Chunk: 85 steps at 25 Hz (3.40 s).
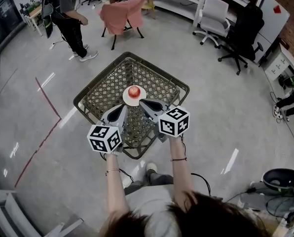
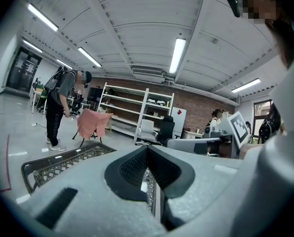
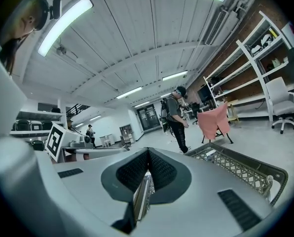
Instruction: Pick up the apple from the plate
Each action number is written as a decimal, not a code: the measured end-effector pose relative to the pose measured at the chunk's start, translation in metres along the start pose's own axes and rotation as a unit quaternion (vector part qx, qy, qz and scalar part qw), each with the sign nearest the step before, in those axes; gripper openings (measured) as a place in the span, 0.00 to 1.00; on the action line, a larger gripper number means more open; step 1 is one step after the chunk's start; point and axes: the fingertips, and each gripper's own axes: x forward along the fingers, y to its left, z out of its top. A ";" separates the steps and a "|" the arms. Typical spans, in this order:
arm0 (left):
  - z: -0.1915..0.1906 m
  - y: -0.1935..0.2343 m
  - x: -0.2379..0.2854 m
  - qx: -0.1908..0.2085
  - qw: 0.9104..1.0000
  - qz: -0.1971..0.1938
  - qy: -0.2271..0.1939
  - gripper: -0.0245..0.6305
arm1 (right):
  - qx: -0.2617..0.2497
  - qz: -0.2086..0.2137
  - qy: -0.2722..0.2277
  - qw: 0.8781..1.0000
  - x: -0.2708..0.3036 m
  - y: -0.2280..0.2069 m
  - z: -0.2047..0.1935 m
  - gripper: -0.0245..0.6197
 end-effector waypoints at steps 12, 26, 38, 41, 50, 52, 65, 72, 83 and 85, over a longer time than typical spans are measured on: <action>-0.008 0.022 0.023 -0.008 1.000 0.023 0.002 0.05 | 0.006 0.014 0.018 1.000 0.024 -0.026 -0.009 0.05; -0.030 0.062 0.056 -0.029 0.999 0.008 0.043 0.05 | 0.065 -0.015 0.035 0.997 0.065 -0.051 -0.039 0.05; -0.064 0.092 0.077 -0.032 0.996 0.025 0.074 0.05 | 0.080 -0.037 0.045 0.995 0.080 -0.090 -0.059 0.05; -0.074 0.101 0.083 -0.033 0.996 0.029 0.078 0.06 | 0.080 -0.037 0.052 0.995 0.086 -0.100 -0.069 0.05; -0.117 0.110 0.108 -0.004 0.993 0.024 0.117 0.06 | 0.083 -0.047 0.078 0.992 0.088 -0.133 -0.103 0.05; -0.125 0.113 0.114 0.000 0.992 0.026 0.121 0.06 | 0.085 -0.049 0.081 0.992 0.088 -0.139 -0.111 0.05; -0.145 0.129 0.152 0.025 0.989 0.010 0.144 0.25 | 0.114 -0.067 0.079 0.988 0.096 -0.171 -0.138 0.05; -0.160 0.133 0.171 0.051 0.986 -0.006 0.157 0.35 | 0.124 -0.075 0.076 0.987 0.100 -0.186 -0.148 0.05; -0.176 0.149 0.191 0.084 0.984 -0.007 0.157 0.50 | 0.120 -0.080 0.087 0.986 0.105 -0.202 -0.169 0.05; -0.180 0.152 0.195 0.086 0.984 -0.008 0.157 0.53 | 0.121 -0.081 0.086 0.986 0.106 -0.205 -0.172 0.05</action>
